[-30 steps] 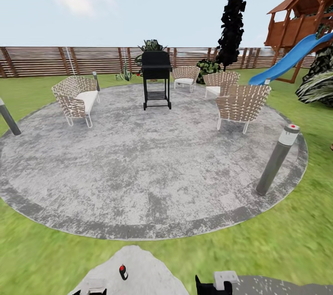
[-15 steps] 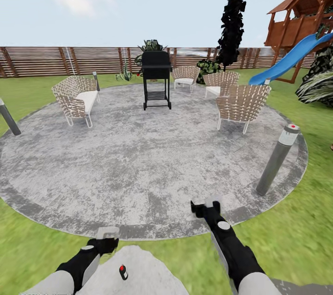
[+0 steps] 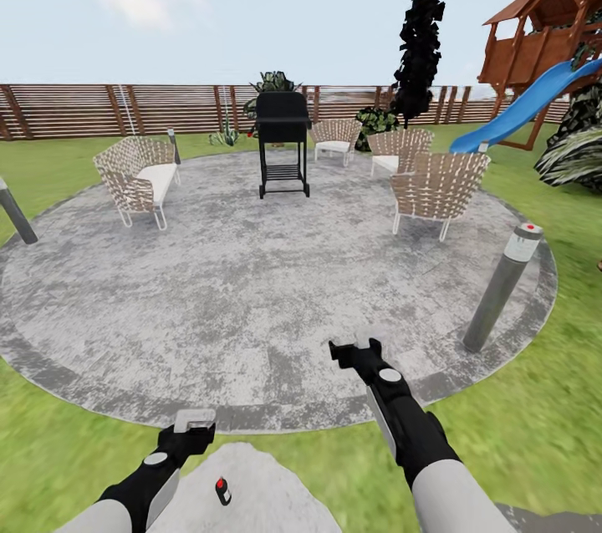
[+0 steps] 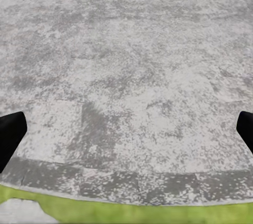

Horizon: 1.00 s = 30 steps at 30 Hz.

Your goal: In the garden, pick up the pesticide atomizer on the floor and spray pesticide onto both trees until each tree trunk is fully covered.

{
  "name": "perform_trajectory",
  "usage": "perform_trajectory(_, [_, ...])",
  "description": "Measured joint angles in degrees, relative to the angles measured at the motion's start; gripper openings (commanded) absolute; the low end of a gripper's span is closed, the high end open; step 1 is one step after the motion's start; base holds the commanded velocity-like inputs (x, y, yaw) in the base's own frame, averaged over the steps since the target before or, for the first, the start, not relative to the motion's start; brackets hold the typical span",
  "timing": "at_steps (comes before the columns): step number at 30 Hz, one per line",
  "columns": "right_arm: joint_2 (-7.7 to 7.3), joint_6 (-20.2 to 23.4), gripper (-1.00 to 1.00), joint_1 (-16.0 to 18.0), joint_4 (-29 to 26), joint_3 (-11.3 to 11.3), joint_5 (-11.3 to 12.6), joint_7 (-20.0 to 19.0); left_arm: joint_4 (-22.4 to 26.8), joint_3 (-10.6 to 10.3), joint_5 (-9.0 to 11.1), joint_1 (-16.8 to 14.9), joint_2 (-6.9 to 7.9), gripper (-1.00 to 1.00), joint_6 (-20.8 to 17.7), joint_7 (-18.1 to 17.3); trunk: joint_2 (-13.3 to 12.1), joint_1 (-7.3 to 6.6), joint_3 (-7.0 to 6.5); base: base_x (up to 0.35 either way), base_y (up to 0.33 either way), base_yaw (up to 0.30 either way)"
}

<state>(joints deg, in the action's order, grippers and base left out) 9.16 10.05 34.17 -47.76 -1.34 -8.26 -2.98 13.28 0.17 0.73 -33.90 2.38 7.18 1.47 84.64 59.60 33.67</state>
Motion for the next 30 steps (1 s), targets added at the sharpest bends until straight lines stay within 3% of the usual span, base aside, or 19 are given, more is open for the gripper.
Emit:
perform_trajectory(4, [0.03,0.0,1.0,0.0,-0.2,0.0,-0.1,-5.4,0.0,0.1,0.1,0.1,0.13,1.0,0.3,0.0,1.6,0.88,0.72,0.0,0.0,0.0])
perform_trajectory(7, [-0.01,0.0,1.0,0.0,-0.3,0.0,-0.1,-7.2,0.0,0.1,0.1,0.1,0.06,1.0,0.4,0.1,2.8,1.54,1.26,0.0,0.0,0.0])
perform_trajectory(24, [-0.01,0.1,1.0,0.0,-0.5,0.0,-0.1,-7.8,-0.9,0.3,0.1,0.2,0.32,1.0,2.3,0.2,9.6,5.27,4.31,0.0,0.0,0.0])
perform_trajectory(26, [0.64,-0.6,1.0,0.1,-1.2,-0.6,0.0,-8.1,-0.3,0.7,-0.1,0.8,0.97,1.0,2.9,0.8,9.6,5.27,4.31,0.0,0.0,0.0])
perform_trajectory(30, [0.81,-1.4,1.0,0.2,-2.5,-1.3,0.0,-8.2,0.6,0.2,0.2,2.1,0.31,1.0,4.2,0.8,9.6,5.27,4.31,0.005,0.0,0.0])
